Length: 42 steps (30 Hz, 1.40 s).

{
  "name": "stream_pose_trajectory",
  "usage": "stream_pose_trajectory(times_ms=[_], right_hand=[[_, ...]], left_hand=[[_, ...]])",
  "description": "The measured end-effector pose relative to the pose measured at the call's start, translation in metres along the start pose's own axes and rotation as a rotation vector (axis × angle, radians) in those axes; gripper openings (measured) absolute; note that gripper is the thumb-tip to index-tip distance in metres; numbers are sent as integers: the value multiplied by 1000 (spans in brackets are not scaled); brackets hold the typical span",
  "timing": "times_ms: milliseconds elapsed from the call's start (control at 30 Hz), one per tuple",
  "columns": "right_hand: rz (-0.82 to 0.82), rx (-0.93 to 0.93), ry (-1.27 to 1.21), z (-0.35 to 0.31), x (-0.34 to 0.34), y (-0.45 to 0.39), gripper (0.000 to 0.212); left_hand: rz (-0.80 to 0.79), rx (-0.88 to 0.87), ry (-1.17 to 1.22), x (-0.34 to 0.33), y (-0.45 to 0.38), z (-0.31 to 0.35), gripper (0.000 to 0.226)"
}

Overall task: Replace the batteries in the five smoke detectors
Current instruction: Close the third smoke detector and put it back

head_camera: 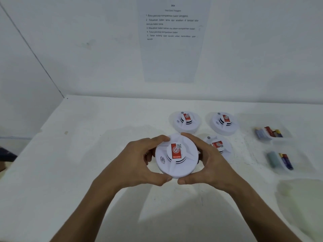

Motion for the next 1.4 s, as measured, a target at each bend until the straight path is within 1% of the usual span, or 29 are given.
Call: stream_pose_trajectory(times_ms=[100, 433, 967, 1400], right_hand=[[16, -2, 11, 2, 5, 0, 103], [-24, 5, 10, 3, 3, -8, 105], [-31, -3, 14, 2, 6, -10, 105], [-25, -10, 17, 3, 6, -11, 104]], left_hand=[[4, -11, 8, -3, -4, 1, 77], [11, -16, 42, -1, -7, 1, 72], [11, -19, 89, -1, -11, 1, 72], [13, -24, 80, -2, -11, -5, 74]])
Point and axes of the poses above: each hand's wrist, its own y-axis away from the middle knuckle, its own x-axis out of the back of the hand, z = x × y, the point moved 4 cm from there along -y, towards the middle knuckle, and after that the axes turned 11 degrees about -x, right-handed, at the moved point
